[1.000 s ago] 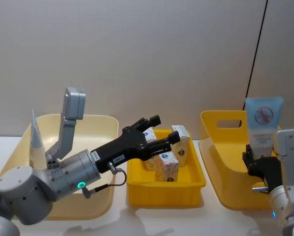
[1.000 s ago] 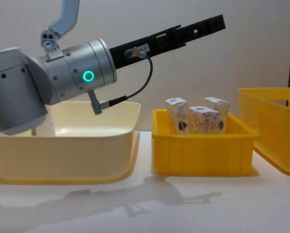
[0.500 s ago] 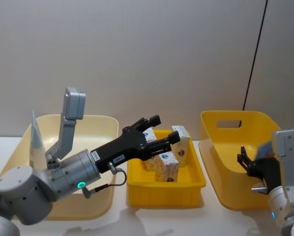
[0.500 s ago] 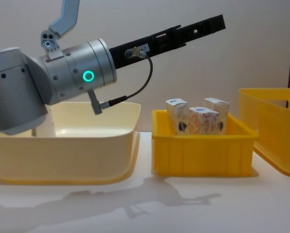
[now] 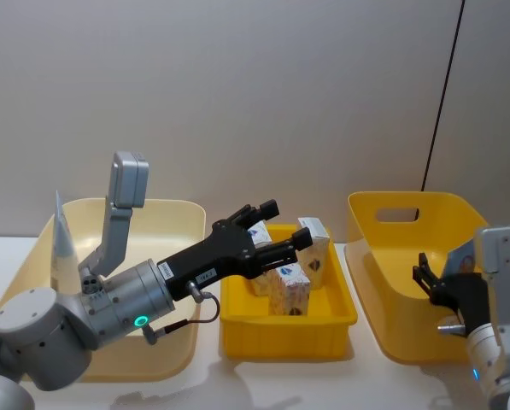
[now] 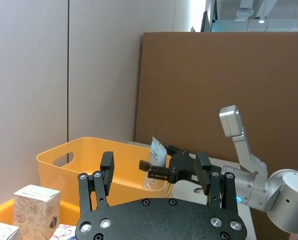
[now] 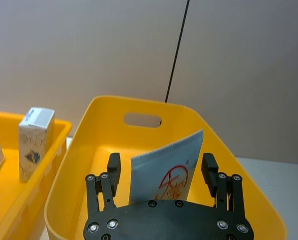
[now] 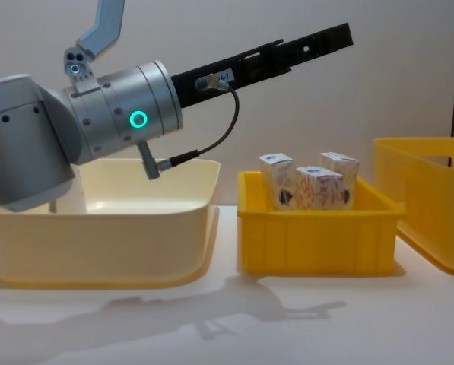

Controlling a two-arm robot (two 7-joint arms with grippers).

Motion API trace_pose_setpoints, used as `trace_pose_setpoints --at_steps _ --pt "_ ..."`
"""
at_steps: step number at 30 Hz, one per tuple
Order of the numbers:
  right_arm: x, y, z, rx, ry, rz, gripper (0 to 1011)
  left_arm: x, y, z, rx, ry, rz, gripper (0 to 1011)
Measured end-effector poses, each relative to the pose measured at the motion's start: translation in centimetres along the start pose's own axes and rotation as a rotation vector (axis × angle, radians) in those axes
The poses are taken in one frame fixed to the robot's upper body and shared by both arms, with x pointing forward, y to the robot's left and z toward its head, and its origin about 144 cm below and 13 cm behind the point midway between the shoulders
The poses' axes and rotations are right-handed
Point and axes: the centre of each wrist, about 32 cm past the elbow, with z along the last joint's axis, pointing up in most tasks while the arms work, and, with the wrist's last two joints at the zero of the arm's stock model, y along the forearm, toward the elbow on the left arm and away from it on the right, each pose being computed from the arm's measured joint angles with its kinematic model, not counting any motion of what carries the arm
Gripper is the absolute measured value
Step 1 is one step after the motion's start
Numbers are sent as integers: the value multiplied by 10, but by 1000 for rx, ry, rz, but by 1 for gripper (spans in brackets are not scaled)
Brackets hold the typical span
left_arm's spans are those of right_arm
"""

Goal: Bimanual collaborative sorting of washing and personal care products

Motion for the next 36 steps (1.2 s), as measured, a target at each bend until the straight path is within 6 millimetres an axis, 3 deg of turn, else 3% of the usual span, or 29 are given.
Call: trace_pose_setpoints --at_steps 23,36 --pt "12 -12 15 277 67 -7 1001 0 0 0 0 0 0 1003" --pt "10 -22 11 264 85 50 1001 -4 4 -3 18 -14 35 1003"
